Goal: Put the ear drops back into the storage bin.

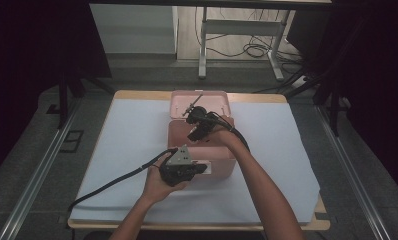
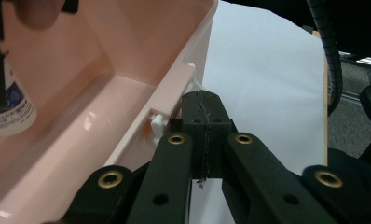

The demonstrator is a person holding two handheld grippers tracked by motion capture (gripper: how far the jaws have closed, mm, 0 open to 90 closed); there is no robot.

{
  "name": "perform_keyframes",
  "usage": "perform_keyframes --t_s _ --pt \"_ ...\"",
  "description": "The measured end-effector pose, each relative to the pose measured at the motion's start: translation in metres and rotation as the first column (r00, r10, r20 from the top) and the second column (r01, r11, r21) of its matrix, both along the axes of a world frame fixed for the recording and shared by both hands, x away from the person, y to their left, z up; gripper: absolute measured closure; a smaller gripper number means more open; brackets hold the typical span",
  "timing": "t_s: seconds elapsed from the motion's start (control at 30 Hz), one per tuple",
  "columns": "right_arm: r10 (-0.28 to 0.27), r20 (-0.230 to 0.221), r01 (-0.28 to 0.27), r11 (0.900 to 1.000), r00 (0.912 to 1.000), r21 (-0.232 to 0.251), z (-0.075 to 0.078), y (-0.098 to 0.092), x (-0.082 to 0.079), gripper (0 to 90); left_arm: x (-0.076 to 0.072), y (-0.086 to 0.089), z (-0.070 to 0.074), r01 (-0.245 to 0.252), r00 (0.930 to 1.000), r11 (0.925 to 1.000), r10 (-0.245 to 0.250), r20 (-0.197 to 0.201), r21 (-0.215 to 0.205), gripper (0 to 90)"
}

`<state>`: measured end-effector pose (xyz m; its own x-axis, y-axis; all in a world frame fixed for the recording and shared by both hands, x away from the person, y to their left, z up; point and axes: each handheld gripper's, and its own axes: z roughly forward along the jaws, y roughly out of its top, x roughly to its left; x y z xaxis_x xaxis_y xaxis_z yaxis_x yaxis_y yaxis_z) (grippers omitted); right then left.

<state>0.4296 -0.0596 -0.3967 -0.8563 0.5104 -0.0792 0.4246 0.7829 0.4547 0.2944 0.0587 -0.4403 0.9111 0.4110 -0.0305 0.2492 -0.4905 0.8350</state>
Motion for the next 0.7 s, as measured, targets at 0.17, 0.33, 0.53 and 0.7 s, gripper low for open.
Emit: perform_keyframes --t_s 0.17,0.33,0.53,0.7 --pt "0.010 -0.005 -0.010 1.000 0.9999 -0.002 -0.009 0.007 0.004 60.2 0.000 0.000 0.000 -0.001 1.0000 1.0000 0.001 -0.001 0.000 90.0" --pt "0.015 -0.018 -0.015 1.000 0.9997 -0.009 -0.018 0.011 0.007 60.2 0.000 0.000 0.000 0.001 1.0000 1.0000 -0.001 0.001 0.000 90.0" --pt "0.011 -0.019 -0.012 1.000 0.9998 -0.011 -0.028 0.015 0.011 60.1 0.000 0.000 0.000 0.000 1.0000 1.0000 0.000 0.000 -0.005 90.0" --pt "0.017 -0.028 -0.017 1.000 0.9995 -0.014 -0.036 0.021 0.012 60.1 0.000 0.000 0.000 0.001 1.0000 1.0000 -0.001 0.000 -0.004 90.0"
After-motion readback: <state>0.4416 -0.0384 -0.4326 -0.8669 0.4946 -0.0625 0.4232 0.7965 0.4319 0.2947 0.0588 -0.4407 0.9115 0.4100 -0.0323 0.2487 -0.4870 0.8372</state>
